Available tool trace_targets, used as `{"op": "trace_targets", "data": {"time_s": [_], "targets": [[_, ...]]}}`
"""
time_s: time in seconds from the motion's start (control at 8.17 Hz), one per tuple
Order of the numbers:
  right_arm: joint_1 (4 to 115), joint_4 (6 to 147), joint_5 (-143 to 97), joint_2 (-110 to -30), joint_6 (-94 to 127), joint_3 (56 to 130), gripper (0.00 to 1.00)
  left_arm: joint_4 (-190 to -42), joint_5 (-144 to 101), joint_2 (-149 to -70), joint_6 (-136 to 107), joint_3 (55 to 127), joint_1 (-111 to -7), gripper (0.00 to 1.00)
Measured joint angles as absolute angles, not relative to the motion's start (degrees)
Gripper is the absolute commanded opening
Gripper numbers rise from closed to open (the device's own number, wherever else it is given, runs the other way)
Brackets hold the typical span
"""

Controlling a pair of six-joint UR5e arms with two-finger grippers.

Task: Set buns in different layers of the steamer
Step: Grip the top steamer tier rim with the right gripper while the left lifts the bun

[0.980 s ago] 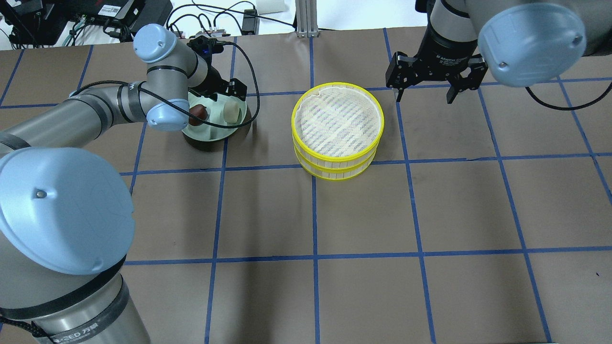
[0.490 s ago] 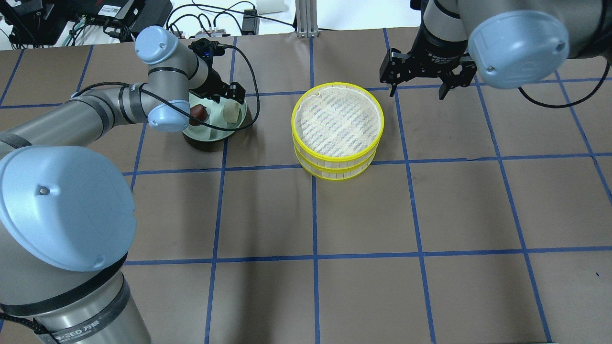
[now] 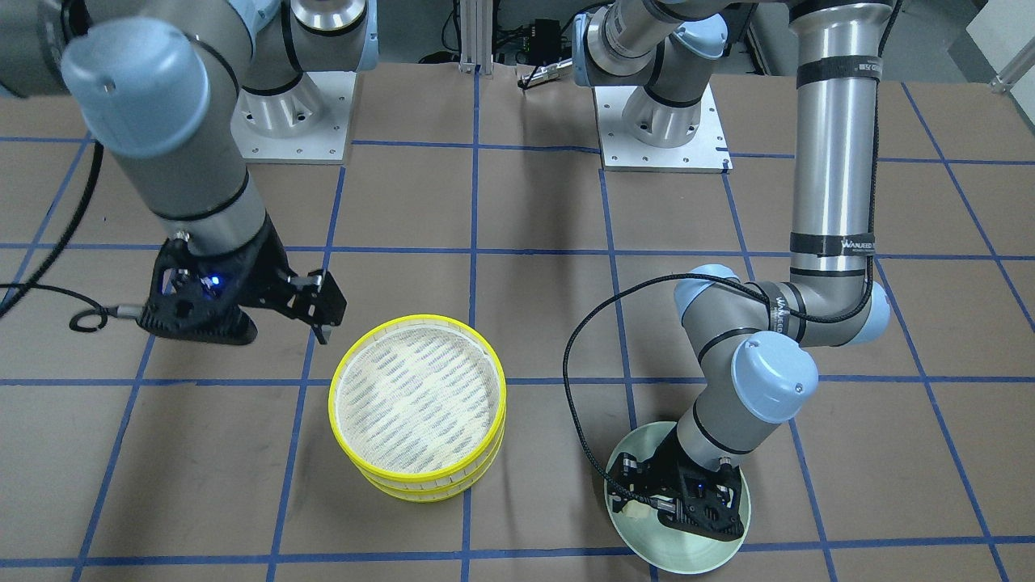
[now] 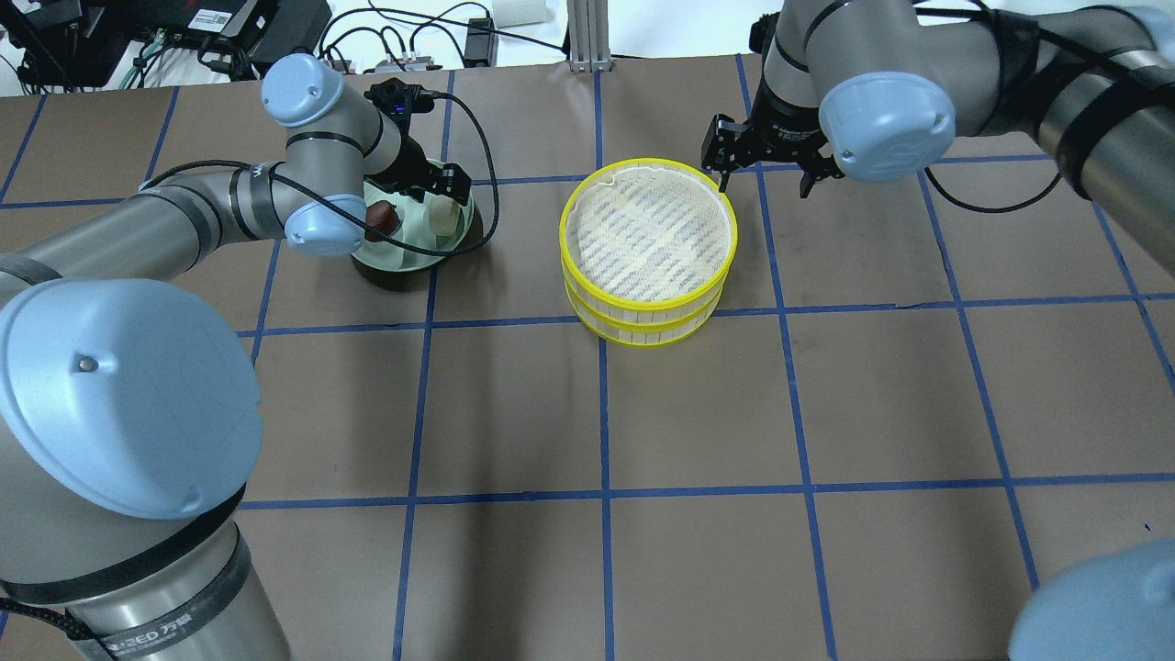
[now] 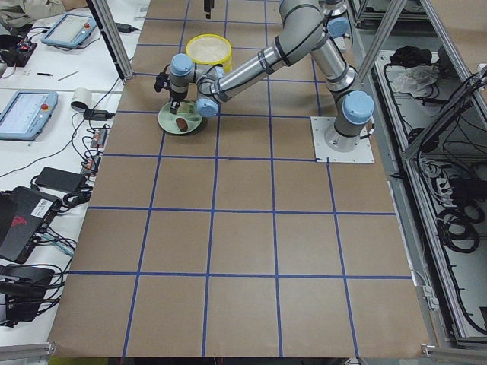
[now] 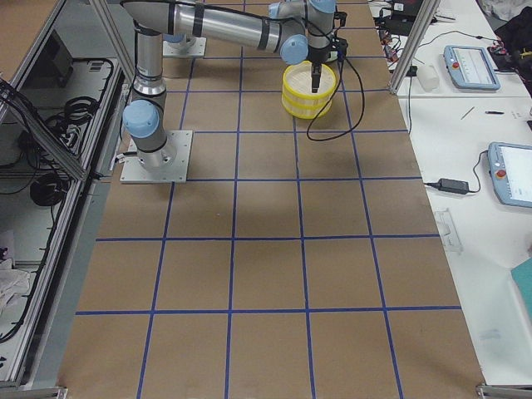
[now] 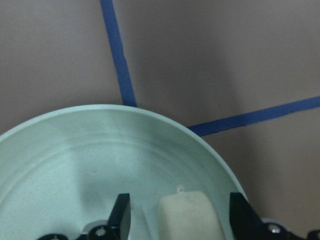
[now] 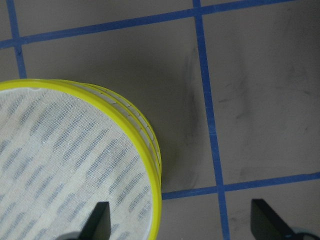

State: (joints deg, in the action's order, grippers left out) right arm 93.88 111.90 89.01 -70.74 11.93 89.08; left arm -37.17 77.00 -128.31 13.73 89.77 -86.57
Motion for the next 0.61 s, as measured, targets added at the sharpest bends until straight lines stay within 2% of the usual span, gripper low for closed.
{"op": "trace_targets", "data": {"time_s": [0.12, 0.24, 0.49, 0.61], "targets": [[93.98, 113.28, 87.98, -69.09, 12.71, 89.21, 0.90, -37.50, 77.03, -128.31, 13.83, 89.76, -86.57, 0.02], [94.00, 114.95, 86.07, -67.76, 13.52, 89.34, 0.90, -37.77, 77.06, -128.23, 14.06, 89.70, -86.57, 0.00], [94.04, 116.40, 83.88, -66.24, 14.57, 89.72, 0.58, -38.96, 77.27, -127.71, 14.37, 89.59, -86.57, 0.00], [94.04, 116.54, 83.62, -65.72, 14.75, 90.22, 0.48, -39.70, 78.11, -127.21, 14.35, 89.53, -86.57, 0.00]]}}
